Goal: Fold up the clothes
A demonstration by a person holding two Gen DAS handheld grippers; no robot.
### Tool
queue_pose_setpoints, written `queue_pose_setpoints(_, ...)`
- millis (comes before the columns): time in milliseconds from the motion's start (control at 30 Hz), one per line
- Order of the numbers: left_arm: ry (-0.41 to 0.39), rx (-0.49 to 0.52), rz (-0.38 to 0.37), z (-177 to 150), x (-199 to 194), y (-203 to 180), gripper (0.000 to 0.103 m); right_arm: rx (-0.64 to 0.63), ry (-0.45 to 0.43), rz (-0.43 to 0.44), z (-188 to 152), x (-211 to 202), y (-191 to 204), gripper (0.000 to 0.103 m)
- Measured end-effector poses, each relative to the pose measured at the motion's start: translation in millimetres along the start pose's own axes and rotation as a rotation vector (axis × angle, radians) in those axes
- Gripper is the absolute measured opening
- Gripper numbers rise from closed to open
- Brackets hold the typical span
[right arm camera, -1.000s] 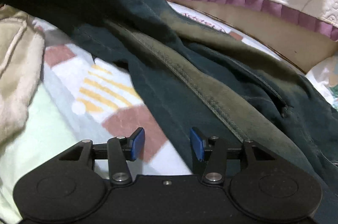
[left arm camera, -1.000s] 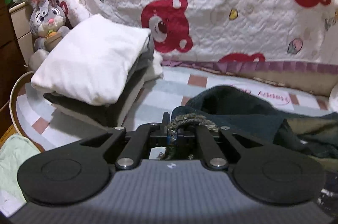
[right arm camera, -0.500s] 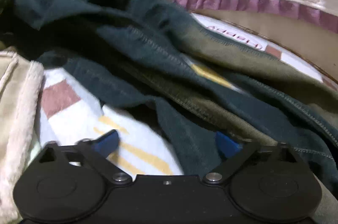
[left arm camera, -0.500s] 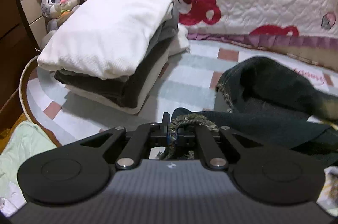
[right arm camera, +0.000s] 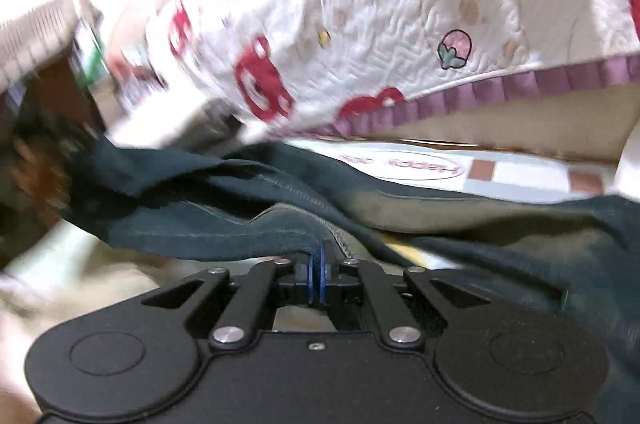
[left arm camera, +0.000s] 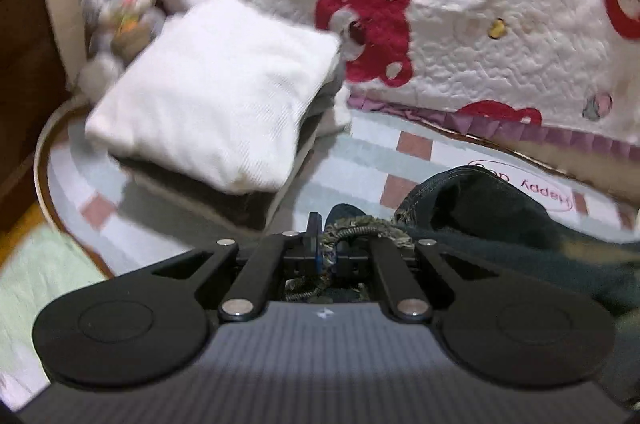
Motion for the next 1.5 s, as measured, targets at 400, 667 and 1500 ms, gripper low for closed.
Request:
queue_pose_setpoints(400,0.178,-0.257,0.019,-44.6,53.2,50.2,0.003,0.678,0.169,0.19,-109.8,26.2,-24.0,0.006)
queue_pose_setpoints(667,0.141,-0.152,0.124,-44.1,58.1,59.5,0.001,0.478,0.167,0.103,-92.7,-19.2,-31.6,0.021)
queue_pose_setpoints(1500,0.117,0.348,-0.376,-105.3,-29.7,-160.3,0.051,0.982,-0.621,-0.594,-187.4,-246.2,-205.3,0.062)
Point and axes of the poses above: each gripper's, at about its wrist camera, not at the fingertips, and x roughly the way its jaws point, y to its left, z to its top, the point moved 9 cm from there along x, roughly the way its jaws point, and after that the axes turned 11 degrees about z, right-handed, at the moved point
